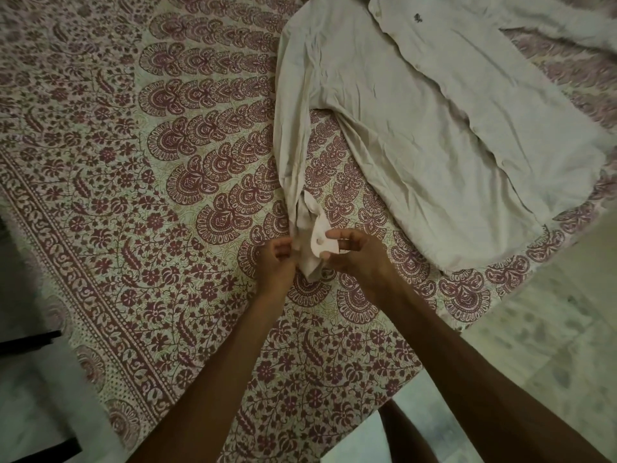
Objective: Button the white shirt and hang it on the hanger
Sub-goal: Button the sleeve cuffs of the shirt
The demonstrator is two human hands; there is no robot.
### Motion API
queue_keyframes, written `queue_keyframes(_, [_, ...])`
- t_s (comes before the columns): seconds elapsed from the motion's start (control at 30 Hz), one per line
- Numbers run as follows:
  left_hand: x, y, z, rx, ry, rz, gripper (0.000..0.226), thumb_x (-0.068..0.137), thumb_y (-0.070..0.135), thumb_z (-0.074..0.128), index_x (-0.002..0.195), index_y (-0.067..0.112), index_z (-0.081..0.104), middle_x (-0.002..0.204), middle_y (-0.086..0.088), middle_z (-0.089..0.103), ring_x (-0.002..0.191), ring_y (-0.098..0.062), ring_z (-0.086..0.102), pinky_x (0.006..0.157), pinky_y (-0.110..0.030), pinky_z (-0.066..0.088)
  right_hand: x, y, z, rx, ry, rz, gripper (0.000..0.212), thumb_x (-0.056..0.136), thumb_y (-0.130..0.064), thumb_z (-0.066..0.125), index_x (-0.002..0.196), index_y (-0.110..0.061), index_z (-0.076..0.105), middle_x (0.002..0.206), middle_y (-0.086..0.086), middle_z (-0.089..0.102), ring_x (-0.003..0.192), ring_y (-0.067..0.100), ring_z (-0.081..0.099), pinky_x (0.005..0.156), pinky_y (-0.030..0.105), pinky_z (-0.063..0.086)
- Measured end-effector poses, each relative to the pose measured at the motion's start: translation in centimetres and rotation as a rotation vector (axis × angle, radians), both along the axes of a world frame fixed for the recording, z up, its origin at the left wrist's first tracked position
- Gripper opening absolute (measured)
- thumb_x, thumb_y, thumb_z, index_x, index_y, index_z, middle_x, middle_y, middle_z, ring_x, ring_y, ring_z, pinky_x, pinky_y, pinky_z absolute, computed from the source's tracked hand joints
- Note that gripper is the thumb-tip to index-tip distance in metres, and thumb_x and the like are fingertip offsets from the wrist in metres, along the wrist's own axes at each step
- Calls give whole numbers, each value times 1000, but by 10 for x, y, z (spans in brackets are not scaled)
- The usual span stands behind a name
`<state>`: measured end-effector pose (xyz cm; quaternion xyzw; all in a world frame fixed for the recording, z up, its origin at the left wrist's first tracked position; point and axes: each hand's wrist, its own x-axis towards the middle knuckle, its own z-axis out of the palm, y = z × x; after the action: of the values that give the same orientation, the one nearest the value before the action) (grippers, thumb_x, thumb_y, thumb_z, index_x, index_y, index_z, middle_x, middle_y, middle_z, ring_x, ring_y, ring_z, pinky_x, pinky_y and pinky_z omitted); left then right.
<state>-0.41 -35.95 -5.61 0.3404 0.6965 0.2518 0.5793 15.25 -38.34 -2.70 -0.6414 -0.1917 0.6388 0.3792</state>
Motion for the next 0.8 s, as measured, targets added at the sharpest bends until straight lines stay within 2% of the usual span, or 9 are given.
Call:
queue_keyframes(0.1, [2,5,1,-212,-237,69,46,82,38,74,116,10,60,111,-8,69,94,-21,68,69,-33,55,-3,-4,-3,-53,67,-26,46,71,7,79,112,-4,62,105,19,68,87,27,69,83,44,57])
queue_keyframes(0.17, [3,8,9,-298,-426,147,35,86,30,71,114,10,65,108,-11,71,93,-26,69,68,-38,59,-4,-7,-3,-90,53,-15,46,69,0,83,109,-4,60,106,18,69,86,29,71,82,44,59])
queue_keyframes(0.23, [5,12,12,-168,-199,161,26,84,19,73,108,9,67,103,-11,72,88,-25,70,72,-40,60,-6,-9,-2,-93,-153,125,42,68,-10,86,101,-4,61,98,13,72,80,26,73,73,40,61])
queue_keyframes(0.37, [5,8,24,367,551,-189,30,78,15,75,106,15,63,103,0,67,88,-17,63,65,-29,50,-13,-13,-4,-36,-602,564,8,85,-13,73,86,-5,69,84,10,72,72,21,68,67,35,58])
queue_keyframes(0.43, [-1,3,30,534,684,-339,35,78,14,76,108,19,57,110,3,64,92,-16,61,68,-25,50,-15,-12,-3,9,-452,375,11,94,-8,58,95,-2,67,89,16,70,79,33,67,76,44,58])
queue_keyframes(0.5, [-9,-3,28,583,702,-599,37,82,24,73,114,22,55,115,5,59,92,-13,59,72,-23,50,-18,-5,4,-51,-85,100,21,99,-18,50,106,-5,65,95,12,68,84,29,64,78,43,55])
queue_keyframes(0.6, [-18,-11,21,259,320,-878,28,92,45,57,113,27,62,107,6,67,85,-10,64,75,-35,58,-19,8,1,-195,131,36,49,96,-60,42,117,-21,62,110,3,70,99,23,66,85,42,54])
queue_keyframes(0.7, [-25,-13,16,286,295,-577,21,96,36,52,101,23,67,90,3,68,77,-14,65,67,-39,58,-19,16,-9,-199,-74,113,42,95,-52,53,113,-15,60,106,3,67,99,24,63,73,34,52])
queue_keyframes(0.8, [-27,5,10,359,493,-256,12,95,27,55,102,17,58,96,3,61,84,-14,59,65,-25,49,-14,14,-21,-105,-392,198,20,93,-22,64,76,-11,59,75,3,59,69,18,55,52,23,39])
